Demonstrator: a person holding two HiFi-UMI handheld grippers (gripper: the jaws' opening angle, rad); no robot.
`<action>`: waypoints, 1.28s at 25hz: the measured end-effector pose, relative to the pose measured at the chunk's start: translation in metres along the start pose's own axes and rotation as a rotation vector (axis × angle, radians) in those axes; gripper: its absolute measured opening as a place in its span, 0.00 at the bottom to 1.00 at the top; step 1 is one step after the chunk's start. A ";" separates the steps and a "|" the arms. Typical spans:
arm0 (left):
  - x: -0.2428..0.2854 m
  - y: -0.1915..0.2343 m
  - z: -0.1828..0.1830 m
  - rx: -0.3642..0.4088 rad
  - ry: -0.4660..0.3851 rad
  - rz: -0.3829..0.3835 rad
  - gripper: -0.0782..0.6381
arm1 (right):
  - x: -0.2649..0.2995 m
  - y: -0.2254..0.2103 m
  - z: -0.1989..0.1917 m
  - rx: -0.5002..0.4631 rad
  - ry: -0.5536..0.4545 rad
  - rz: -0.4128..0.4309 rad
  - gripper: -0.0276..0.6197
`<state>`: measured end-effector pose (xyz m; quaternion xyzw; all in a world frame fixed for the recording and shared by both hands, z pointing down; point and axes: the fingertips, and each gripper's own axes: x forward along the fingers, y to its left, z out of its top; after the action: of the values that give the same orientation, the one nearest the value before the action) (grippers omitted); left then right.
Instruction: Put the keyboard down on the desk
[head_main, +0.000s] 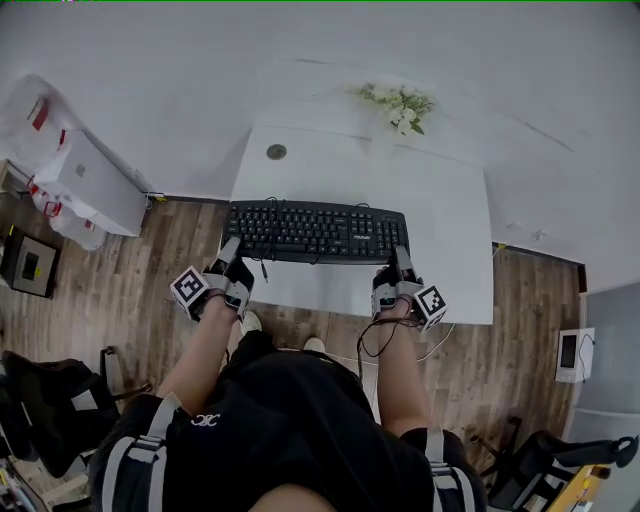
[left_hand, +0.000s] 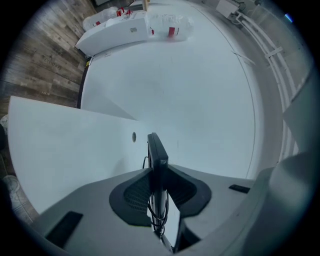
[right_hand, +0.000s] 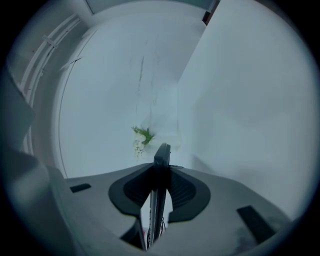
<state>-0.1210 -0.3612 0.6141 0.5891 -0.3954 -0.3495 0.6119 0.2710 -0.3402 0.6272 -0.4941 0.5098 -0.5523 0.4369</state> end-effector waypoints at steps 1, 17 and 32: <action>0.005 0.004 0.006 -0.005 0.009 0.011 0.21 | 0.004 -0.003 -0.002 -0.005 -0.008 -0.010 0.16; 0.098 0.066 0.060 -0.071 0.074 0.105 0.21 | 0.078 -0.048 -0.006 -0.022 -0.036 -0.167 0.16; 0.118 0.111 0.061 -0.094 0.073 0.254 0.21 | 0.098 -0.097 0.001 -0.033 -0.004 -0.323 0.17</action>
<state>-0.1276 -0.4869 0.7330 0.5172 -0.4276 -0.2657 0.6922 0.2614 -0.4277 0.7334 -0.5778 0.4320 -0.6058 0.3354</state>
